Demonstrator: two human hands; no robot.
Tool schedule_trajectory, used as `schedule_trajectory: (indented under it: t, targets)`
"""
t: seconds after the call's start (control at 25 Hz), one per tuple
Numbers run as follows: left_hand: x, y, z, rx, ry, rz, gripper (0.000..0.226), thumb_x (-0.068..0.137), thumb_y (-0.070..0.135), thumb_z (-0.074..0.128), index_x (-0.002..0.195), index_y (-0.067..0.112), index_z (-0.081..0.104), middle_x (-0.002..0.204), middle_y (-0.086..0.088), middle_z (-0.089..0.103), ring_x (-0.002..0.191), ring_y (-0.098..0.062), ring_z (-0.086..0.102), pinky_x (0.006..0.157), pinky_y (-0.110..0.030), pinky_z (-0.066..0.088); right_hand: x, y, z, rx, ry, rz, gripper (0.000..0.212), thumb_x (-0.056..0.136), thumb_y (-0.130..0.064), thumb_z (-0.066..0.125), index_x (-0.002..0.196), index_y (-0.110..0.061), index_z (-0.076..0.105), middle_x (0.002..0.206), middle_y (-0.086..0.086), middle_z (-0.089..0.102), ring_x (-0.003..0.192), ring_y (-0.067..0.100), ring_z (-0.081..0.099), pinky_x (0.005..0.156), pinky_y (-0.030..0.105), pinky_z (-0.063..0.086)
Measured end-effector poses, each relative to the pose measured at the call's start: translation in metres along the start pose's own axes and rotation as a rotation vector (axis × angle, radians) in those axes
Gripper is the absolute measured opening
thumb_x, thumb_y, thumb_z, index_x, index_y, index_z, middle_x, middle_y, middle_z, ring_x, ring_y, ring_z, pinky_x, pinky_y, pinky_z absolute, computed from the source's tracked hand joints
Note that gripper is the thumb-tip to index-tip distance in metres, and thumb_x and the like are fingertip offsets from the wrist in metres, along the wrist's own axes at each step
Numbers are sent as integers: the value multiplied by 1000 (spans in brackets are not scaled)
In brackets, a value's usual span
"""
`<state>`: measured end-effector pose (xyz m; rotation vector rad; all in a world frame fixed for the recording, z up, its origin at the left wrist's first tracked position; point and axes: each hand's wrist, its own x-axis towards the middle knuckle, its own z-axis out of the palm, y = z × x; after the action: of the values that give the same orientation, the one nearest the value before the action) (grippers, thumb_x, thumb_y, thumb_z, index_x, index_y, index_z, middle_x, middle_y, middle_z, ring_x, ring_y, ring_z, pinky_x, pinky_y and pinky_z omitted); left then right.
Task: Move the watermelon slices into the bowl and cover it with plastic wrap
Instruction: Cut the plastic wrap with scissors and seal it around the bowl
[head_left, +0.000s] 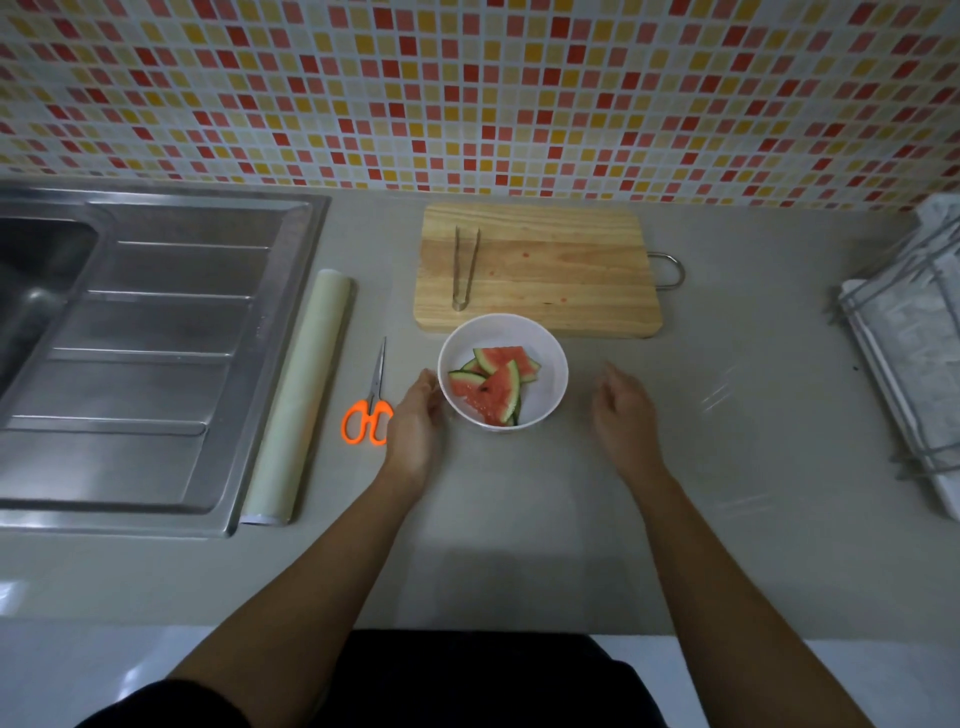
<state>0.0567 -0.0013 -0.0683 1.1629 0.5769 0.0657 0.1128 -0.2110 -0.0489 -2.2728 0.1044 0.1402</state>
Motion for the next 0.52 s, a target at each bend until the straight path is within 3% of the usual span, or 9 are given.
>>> schedule_trajectory:
  t: [0.08,0.16,0.28,0.36,0.52]
  targets:
    - [-3,2,4,61,35,-11,37,97,17,35,98,2,68,102,-9,68,98,-18,59,97,-40,45,8,-14,-1,254,-90,136,33,95,-32,45,118,-14,61,116,6,66,101,22,66,101,38,45]
    - [-9,2,10,-6,-4,-15,33,95,11,36,98,4,68,102,-12,65,98,-21,57,93,-35,46,12,-21,1,333,-248,153,35,93,-41,45,114,-20,63,119,4,67,104,20,65,100,45,47]
    - [-13,0,13,-107,-60,22,30,94,5,38,104,-3,65,104,-14,61,99,-22,53,93,-34,44,10,-24,9,368,-298,189,27,94,-29,49,117,-20,59,120,9,65,104,24,65,94,48,52]
    - [-10,-8,8,-128,-45,75,29,93,-3,39,113,-13,57,111,-20,60,103,-25,55,97,-39,42,5,-24,11,473,-301,271,23,91,-16,51,114,-18,52,123,12,62,99,23,66,82,40,57]
    - [-4,-14,-8,-54,99,105,15,94,4,51,99,8,64,107,-16,67,103,-28,61,94,-41,47,-7,-15,4,595,-474,306,52,87,1,54,125,-30,36,102,10,67,86,13,68,71,22,57]
